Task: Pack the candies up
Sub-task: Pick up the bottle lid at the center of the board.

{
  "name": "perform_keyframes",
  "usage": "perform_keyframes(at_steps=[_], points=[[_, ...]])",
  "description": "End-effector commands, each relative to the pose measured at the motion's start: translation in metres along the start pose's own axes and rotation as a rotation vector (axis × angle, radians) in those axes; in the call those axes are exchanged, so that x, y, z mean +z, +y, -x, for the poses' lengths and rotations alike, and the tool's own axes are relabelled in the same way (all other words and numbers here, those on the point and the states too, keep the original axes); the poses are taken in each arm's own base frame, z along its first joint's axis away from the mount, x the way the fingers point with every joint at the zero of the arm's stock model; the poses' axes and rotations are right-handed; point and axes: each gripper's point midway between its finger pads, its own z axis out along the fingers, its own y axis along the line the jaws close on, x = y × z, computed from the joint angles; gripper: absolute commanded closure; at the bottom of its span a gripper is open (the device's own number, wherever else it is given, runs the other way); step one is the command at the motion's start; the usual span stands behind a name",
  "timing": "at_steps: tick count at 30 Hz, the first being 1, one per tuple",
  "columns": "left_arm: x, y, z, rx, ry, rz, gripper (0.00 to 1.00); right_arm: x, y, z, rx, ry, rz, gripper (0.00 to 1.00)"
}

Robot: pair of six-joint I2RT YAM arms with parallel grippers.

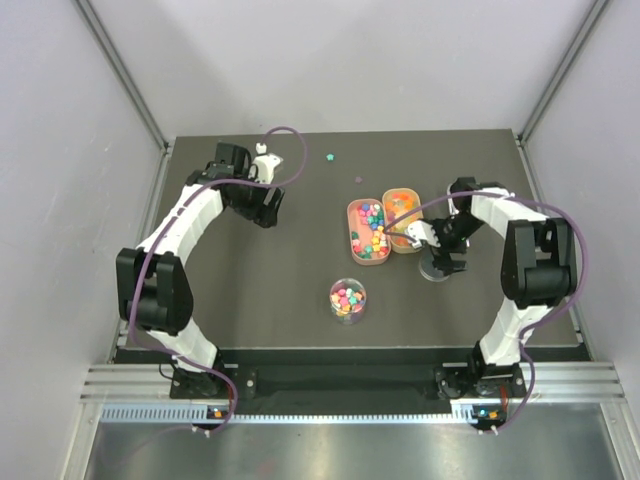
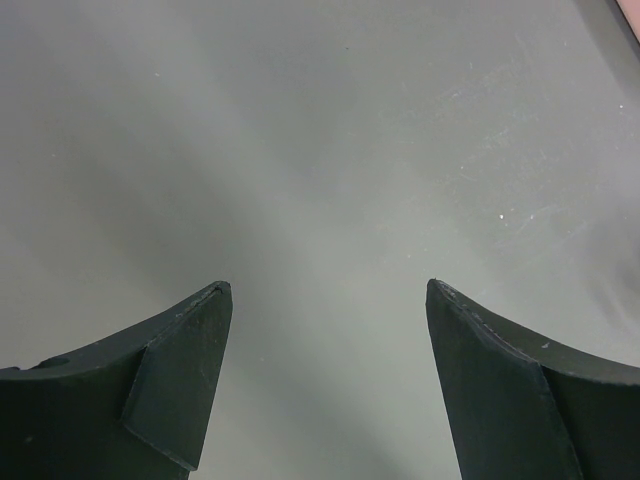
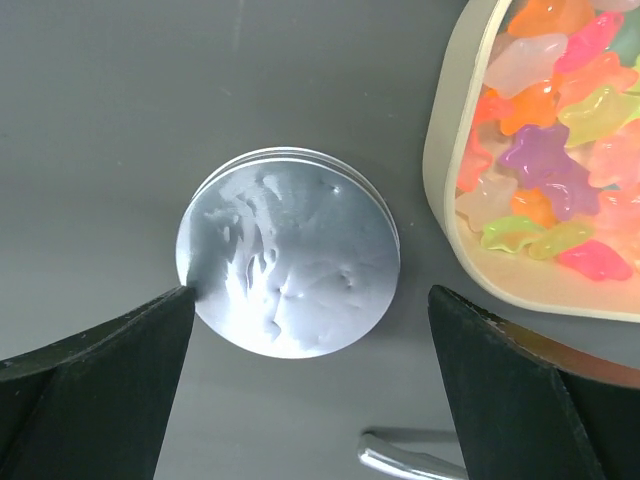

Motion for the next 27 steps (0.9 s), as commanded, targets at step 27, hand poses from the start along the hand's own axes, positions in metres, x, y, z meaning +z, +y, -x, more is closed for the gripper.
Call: perform_keyframes(at_steps=[27], points=[[0.009, 0.004, 0.016, 0.023, -0.023, 0.000, 0.17, 0.011, 0.020, 0.000, 0.042, -0.001, -0.035, 0.15]])
